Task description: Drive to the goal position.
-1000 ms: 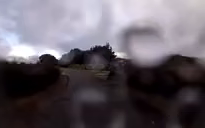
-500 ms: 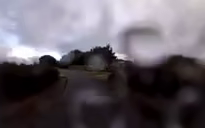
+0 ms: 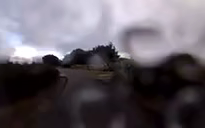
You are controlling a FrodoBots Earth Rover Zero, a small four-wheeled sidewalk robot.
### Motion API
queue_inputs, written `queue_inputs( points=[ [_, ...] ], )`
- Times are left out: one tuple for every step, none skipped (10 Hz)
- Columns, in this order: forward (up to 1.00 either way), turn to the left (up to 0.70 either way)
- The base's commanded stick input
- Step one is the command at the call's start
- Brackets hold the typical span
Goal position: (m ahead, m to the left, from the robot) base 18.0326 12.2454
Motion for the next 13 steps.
queue_inputs(
  points=[
    [0.70,0.00],
    [0.70,0.00],
    [0.70,0.00],
    [0.70,0.00],
    [0.70,0.00],
    [0.70,0.00],
    [0.70,0.00],
    [0.70,0.00],
    [0.70,0.00],
    [0.70,0.14],
    [0.70,0.14],
    [0.70,0.14],
    [0.70,0.14]
  ],
)
